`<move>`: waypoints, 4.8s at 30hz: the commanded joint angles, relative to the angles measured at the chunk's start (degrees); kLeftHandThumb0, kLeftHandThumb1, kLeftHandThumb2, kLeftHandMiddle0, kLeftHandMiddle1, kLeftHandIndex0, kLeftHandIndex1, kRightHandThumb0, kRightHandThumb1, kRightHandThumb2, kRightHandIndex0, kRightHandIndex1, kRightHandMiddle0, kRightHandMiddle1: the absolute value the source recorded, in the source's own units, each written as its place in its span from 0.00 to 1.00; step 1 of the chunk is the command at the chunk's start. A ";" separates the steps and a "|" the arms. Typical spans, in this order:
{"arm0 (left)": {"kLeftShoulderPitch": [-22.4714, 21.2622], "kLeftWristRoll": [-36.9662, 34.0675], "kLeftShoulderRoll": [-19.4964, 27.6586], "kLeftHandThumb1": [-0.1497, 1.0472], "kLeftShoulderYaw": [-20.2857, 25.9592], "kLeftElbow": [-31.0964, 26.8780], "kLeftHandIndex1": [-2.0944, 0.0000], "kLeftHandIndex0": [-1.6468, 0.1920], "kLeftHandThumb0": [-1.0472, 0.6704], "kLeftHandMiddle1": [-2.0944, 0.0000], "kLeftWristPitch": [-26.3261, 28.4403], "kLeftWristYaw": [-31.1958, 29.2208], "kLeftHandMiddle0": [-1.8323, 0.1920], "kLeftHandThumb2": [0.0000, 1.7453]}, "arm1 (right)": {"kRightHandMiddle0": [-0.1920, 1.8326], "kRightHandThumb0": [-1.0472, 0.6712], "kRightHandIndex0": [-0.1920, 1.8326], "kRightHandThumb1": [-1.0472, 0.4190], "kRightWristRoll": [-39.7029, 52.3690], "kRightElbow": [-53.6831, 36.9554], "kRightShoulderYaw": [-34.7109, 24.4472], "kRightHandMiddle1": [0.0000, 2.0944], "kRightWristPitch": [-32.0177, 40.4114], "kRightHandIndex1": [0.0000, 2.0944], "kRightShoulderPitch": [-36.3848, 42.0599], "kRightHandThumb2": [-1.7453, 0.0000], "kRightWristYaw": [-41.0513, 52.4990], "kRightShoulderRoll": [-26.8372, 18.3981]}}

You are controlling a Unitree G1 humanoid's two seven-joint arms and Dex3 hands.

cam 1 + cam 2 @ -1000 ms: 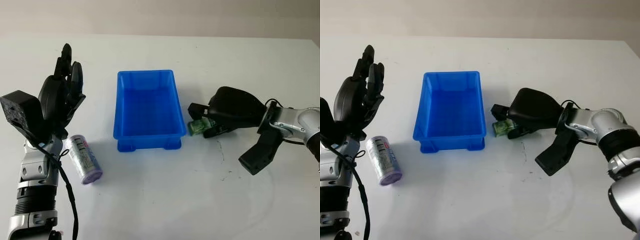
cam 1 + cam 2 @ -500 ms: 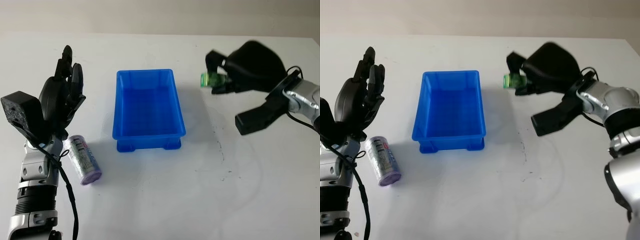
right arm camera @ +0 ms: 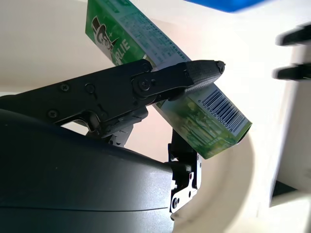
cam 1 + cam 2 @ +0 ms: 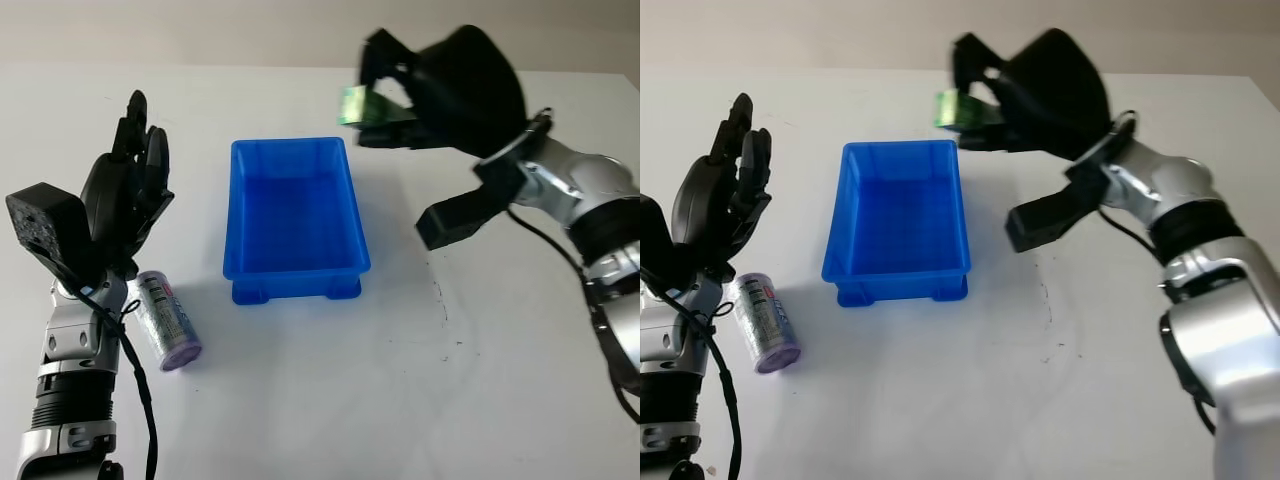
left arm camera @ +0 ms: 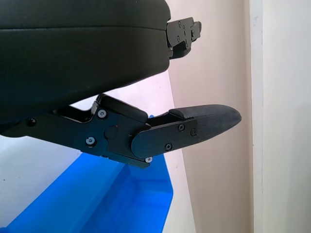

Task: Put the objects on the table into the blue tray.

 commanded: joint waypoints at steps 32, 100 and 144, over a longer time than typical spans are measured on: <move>0.69 0.66 -1.28 1.00 -0.30 -0.96 0.98 0.99 0.18 0.97 -0.73 1.85 0.99 0.37 | 0.00 0.20 0.00 0.02 7.72 -33.27 -5.08 0.00 20.75 0.00 9.33 0.96 63.20 -2.54; 5.08 1.77 5.98 1.00 1.08 -6.50 0.98 0.99 0.18 0.98 -4.32 -5.45 1.00 0.36 | 0.00 0.19 0.00 0.00 53.55 -42.09 -35.88 0.00 50.11 0.00 38.87 0.59 44.88 19.38; 23.07 32.71 45.38 0.76 4.82 -26.13 0.96 0.87 0.20 0.97 -31.04 -28.76 0.89 0.02 | 0.00 0.18 0.00 0.00 55.29 -40.65 -36.20 0.00 50.28 0.00 38.92 0.58 46.61 19.56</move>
